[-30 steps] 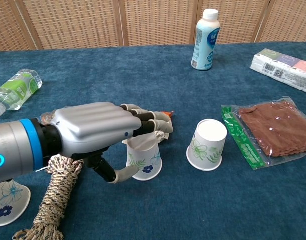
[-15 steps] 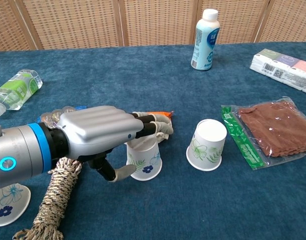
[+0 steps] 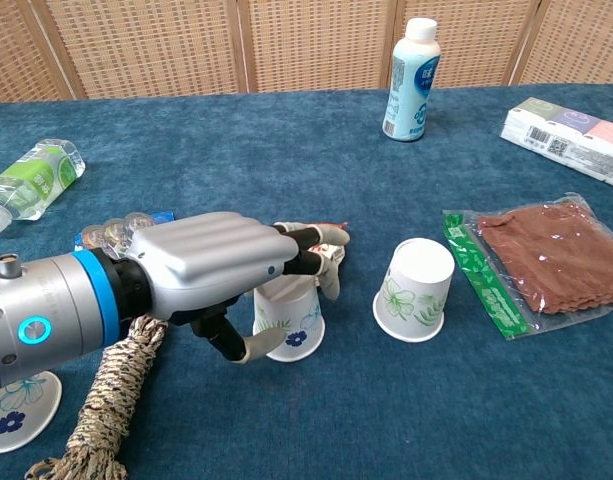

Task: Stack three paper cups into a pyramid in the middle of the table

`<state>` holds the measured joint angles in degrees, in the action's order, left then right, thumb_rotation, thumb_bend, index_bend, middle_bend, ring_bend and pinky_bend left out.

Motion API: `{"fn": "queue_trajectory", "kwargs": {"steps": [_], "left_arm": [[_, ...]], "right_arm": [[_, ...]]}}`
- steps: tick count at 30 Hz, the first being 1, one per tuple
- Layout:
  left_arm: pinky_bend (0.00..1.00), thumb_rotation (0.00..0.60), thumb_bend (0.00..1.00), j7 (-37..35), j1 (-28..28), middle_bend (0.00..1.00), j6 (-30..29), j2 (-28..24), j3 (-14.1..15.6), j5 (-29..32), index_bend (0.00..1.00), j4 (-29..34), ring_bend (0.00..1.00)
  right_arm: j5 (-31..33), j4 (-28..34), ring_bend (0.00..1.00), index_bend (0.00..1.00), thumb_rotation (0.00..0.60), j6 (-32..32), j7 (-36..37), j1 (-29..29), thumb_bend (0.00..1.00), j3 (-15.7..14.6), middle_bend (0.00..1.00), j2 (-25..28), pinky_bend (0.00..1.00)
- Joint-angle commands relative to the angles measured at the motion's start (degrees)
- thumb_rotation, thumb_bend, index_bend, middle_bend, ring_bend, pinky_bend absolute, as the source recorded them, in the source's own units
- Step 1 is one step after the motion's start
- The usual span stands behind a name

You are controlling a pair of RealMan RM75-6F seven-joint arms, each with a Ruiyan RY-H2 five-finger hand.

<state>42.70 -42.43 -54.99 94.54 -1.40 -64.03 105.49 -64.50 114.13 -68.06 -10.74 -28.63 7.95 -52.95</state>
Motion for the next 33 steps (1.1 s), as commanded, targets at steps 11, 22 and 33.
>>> {"fn": "queue_trajectory", "kwargs": {"steps": [11,22,33], "left_arm": [[0.55,0.600,0.51,-2.47,0.17,0.09,-1.98,1.70,0.28,-0.89,0.44,-1.29,0.17],[0.62,0.600,0.59,-1.49,0.01,0.13,-3.25,2.36,0.56,-0.33,0.51,-2.22,0.24],[0.63,0.600,0.60,-3.59,-0.32,0.14,-4.15,3.19,-0.79,-2.32,0.53,-2.65,0.25]], "right_arm": [[-0.40,-0.04,0.00,0.00,0.600,0.73,0.88,1.04,0.42,0.64,0.00,0.21,0.01],[-0.23,0.37,0.00,0.00,0.600,1.21,0.58,1.33,0.42,1.25,0.00,0.09,0.03],[-0.04,0.29,0.00,0.00,0.600,1.51,0.62,1.57,0.42,1.81,0.00,-0.14,0.03]]}}
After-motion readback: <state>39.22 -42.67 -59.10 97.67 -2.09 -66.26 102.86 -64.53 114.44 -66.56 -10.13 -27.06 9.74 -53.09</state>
